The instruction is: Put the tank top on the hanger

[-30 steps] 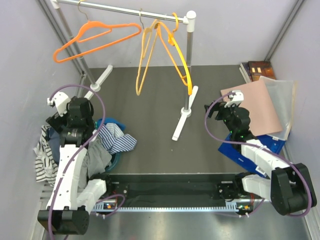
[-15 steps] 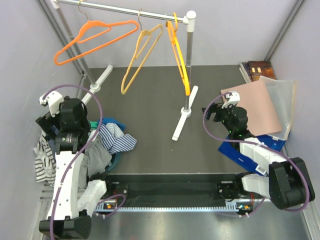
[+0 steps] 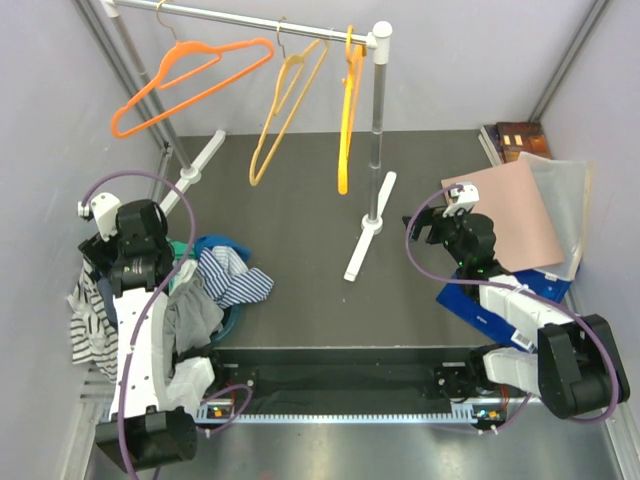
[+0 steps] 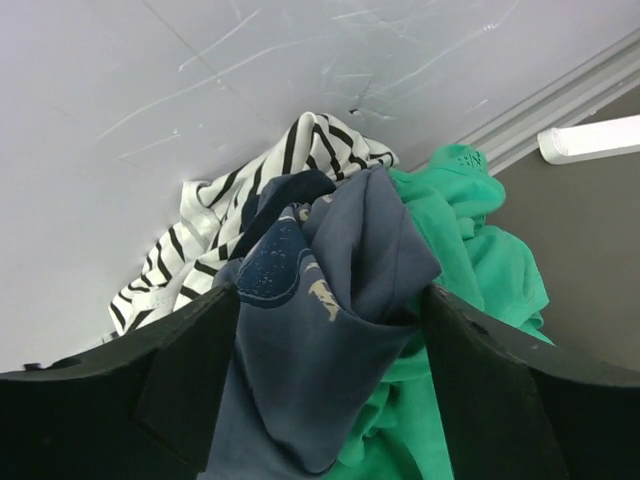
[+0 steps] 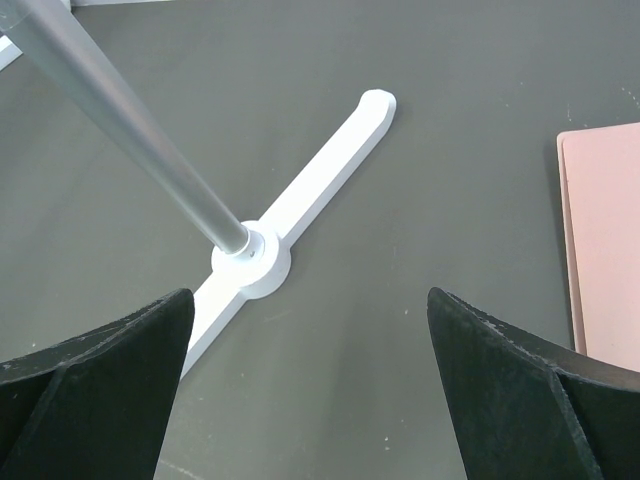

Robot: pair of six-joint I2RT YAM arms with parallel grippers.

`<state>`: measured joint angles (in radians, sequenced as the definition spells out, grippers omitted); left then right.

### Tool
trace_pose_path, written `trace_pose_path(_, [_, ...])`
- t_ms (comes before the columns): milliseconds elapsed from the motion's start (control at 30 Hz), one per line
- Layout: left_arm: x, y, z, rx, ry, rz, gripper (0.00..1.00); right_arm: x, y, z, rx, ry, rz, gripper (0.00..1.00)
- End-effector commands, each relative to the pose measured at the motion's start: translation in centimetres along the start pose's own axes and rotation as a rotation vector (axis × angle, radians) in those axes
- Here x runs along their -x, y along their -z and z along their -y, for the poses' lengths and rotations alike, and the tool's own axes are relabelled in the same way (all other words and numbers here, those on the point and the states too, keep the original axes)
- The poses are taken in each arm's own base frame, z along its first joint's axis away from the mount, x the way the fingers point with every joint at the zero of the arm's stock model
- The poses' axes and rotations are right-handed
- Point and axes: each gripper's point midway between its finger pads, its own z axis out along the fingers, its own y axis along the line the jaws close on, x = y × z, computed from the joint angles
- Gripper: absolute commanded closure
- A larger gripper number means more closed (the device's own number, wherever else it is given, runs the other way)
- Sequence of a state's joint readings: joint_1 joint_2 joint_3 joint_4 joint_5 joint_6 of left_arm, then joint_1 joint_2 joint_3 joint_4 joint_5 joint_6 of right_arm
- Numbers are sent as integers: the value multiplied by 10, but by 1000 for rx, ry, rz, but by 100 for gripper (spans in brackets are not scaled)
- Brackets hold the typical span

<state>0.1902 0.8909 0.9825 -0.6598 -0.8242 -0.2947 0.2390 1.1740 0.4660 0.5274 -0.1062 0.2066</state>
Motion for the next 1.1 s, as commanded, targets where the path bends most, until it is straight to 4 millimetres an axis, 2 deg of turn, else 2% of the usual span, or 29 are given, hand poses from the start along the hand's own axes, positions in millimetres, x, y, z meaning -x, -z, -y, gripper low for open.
trace_pose_path(0, [-4, -2, 6, -37, 43, -10, 27, 24, -7, -2, 13, 3, 53, 0])
trace_pose_path(100, [-4, -2, 6, -34, 45, -6, 55, 23, -8, -2, 12, 0, 50, 0])
trace_pose_path(133, [-1, -2, 5, -31, 48, 1, 71, 23, -8, -2, 12, 2, 50, 0])
trace_pose_path(233, [9, 1, 2, -31, 58, 23, 100, 24, -8, -1, 10, 5, 49, 0])
trace_pose_path(267, [13, 2, 3, -38, 66, 30, 100, 23, -8, -2, 11, 6, 47, 0])
trace_pose_path(367, [48, 12, 13, -118, 135, 109, 100, 26, -7, -3, 19, 7, 55, 0])
trace_pose_path(500, [110, 35, 14, -197, 261, 256, 100, 25, -7, -5, 28, 9, 52, 0])
trace_pose_path(600, [142, 50, 14, -250, 305, 329, 100, 26, -5, -5, 28, 14, 55, 0])
trace_pose_path(767, [174, 68, 9, -290, 298, 415, 100, 26, -3, -5, 27, 17, 55, 0])
trace_pose_path(1000, [233, 129, 20, -566, 307, 592, 100, 24, -6, -7, 42, 12, 44, 0])
trace_pose_path(1067, [245, 139, 24, -612, 304, 612, 100, 23, -6, -7, 42, 10, 43, 0])
